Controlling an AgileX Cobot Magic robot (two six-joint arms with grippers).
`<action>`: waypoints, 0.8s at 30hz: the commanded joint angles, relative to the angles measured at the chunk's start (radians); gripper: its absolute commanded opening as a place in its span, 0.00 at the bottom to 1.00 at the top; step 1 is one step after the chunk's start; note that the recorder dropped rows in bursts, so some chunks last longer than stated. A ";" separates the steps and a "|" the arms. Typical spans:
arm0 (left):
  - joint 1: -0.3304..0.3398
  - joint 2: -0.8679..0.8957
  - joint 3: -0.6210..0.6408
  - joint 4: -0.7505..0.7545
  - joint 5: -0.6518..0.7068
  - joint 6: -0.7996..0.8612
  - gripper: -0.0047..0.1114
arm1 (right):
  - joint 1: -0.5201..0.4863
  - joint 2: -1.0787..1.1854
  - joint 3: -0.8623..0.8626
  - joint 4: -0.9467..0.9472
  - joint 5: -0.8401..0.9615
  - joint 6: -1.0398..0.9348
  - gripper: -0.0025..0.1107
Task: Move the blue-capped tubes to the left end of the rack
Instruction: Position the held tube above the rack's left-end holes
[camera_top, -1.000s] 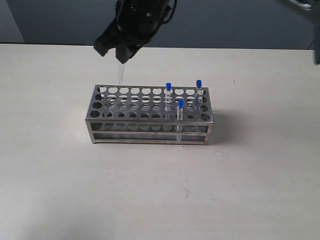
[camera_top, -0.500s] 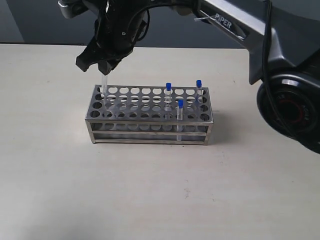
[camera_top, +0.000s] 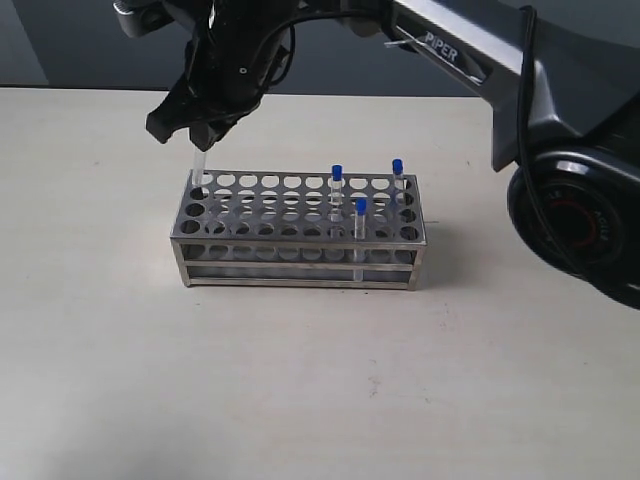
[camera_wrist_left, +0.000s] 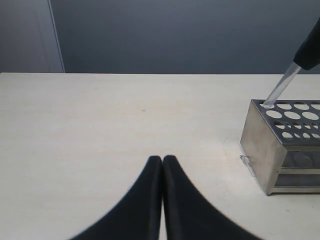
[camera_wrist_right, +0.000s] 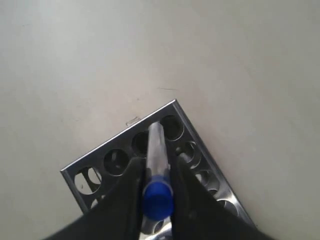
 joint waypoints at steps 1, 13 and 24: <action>-0.004 -0.004 -0.003 -0.001 -0.005 -0.001 0.05 | 0.000 0.023 0.001 -0.003 0.005 -0.007 0.01; -0.004 -0.004 -0.003 0.000 -0.005 -0.001 0.05 | 0.000 0.037 -0.060 -0.045 0.025 0.021 0.01; -0.004 -0.004 -0.003 0.000 -0.005 -0.001 0.05 | 0.000 0.004 -0.096 -0.071 0.025 0.056 0.01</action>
